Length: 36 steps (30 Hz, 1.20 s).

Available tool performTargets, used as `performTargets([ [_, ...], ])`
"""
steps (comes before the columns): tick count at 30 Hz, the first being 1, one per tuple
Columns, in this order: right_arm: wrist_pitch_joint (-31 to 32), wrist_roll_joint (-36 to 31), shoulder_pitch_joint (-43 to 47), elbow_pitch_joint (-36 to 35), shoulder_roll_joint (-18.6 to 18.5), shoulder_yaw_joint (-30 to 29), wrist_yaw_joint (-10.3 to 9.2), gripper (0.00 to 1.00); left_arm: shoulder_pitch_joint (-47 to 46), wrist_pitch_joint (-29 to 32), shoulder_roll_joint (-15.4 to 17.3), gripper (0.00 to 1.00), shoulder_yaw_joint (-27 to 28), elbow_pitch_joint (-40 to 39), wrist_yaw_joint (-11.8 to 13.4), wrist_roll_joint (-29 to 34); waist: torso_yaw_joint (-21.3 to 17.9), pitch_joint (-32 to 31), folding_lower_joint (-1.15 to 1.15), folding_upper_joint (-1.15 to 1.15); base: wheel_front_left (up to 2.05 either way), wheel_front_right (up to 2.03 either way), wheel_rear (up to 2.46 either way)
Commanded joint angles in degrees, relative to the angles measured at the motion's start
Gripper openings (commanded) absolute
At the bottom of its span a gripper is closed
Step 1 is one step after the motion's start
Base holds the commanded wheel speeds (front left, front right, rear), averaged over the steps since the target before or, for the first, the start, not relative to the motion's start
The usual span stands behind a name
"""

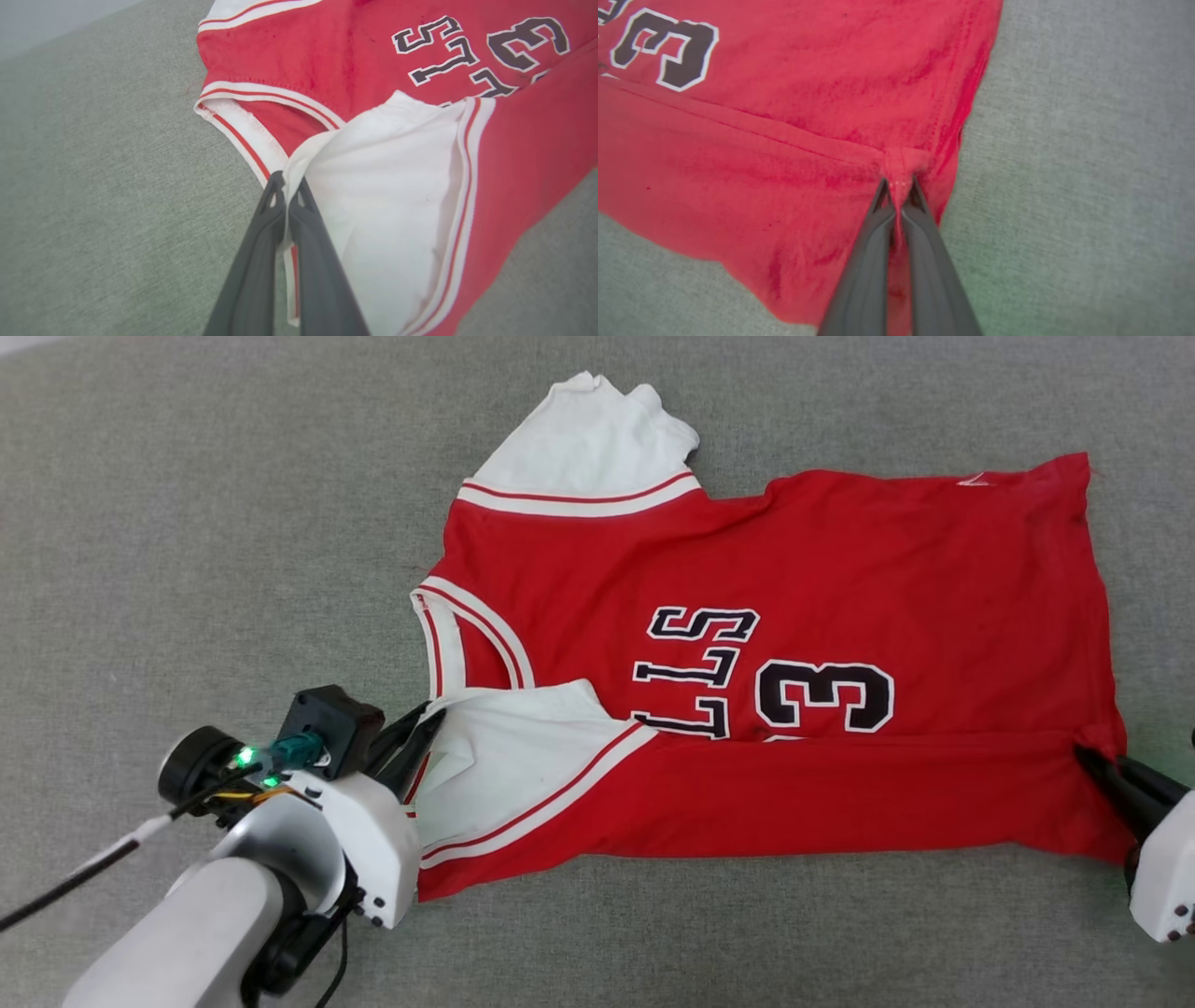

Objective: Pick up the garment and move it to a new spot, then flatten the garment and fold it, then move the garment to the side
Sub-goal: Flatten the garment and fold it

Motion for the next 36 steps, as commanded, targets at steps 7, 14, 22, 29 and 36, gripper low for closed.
performTargets([
  [7,1.1,-1.7,-3.6,4.8,1.6,2.4,-0.07,1.0,-2.1,-0.4,-3.8,1.0,-1.3,7.5,-2.1,-2.0,0.3,0.2,-0.01,0.0,0.0,0.0,0.0],
  [14,1.3,-1.1,-4.3,6.3,2.5,4.0,-0.04,1.0,-0.3,-3.6,-6.6,1.0,0.0,12.4,-0.4,-4.0,0.1,-2.9,-0.01,0.0,0.0,0.0,0.0],
  [22,6.0,-1.2,-0.5,7.3,5.3,0.6,-0.04,1.0,6.1,-3.6,-5.6,1.0,2.3,9.1,4.0,-7.3,0.3,-9.6,-0.01,0.0,0.0,0.0,0.0],
  [29,12.4,-3.4,5.3,4.7,9.9,-7.2,-0.04,1.0,15.0,-2.6,-5.0,1.0,3.9,-0.1,10.6,-10.1,0.4,-12.3,-0.01,0.0,0.0,0.0,0.0],
  [36,15.4,-6.8,10.4,-0.8,15.7,-15.0,-0.03,1.0,20.6,-1.3,-5.3,1.0,3.7,-5.5,15.1,-11.5,0.3,-12.1,-0.01,0.0,0.0,0.0,0.0],
])
